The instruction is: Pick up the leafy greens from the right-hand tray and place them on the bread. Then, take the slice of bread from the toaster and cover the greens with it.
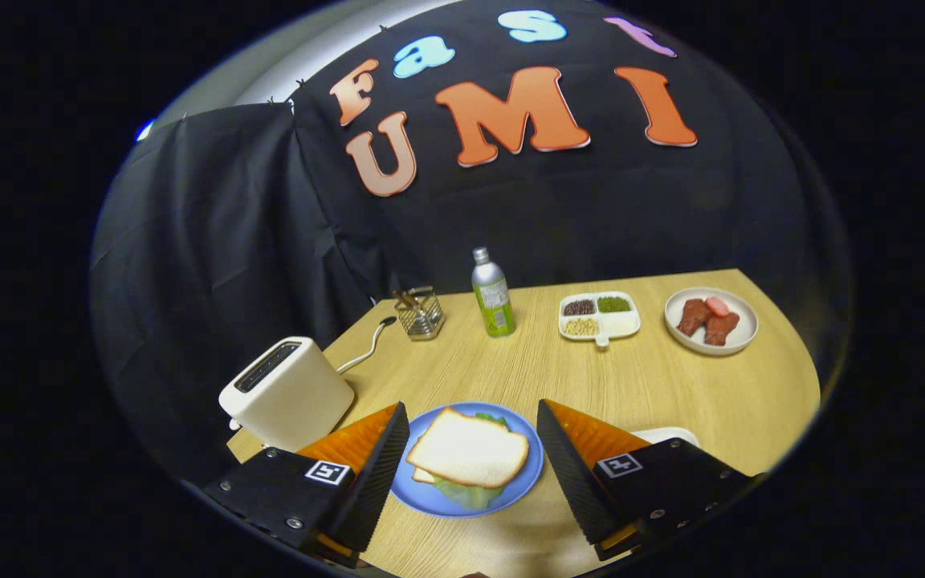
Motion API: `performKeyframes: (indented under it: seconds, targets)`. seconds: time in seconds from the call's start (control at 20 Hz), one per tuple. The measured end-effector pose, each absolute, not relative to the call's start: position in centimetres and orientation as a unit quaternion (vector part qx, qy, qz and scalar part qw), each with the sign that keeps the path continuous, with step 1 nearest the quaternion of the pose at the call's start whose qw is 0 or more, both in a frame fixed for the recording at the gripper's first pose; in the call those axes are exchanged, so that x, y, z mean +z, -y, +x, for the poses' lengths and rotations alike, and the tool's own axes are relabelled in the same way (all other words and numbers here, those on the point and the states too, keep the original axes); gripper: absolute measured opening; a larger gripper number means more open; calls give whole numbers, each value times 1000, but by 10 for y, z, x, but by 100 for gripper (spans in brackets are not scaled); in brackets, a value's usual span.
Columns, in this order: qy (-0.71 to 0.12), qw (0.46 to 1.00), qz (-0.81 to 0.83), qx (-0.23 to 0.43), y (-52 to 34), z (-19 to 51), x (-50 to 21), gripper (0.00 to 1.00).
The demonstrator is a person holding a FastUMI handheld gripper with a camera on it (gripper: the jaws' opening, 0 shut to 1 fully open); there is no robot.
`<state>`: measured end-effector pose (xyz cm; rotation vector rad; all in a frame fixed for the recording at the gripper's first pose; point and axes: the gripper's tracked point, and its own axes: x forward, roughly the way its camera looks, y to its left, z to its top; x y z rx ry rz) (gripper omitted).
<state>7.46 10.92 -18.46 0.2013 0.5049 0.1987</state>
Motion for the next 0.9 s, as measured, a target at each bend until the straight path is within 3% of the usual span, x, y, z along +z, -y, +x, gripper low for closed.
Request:
performKeyframes:
  seconds: [0.35,0.9]
  targets:
    - [-75,990,77,87,-97,56,-83,97]
    - [55,998,-20,5,-66,26,9,98]
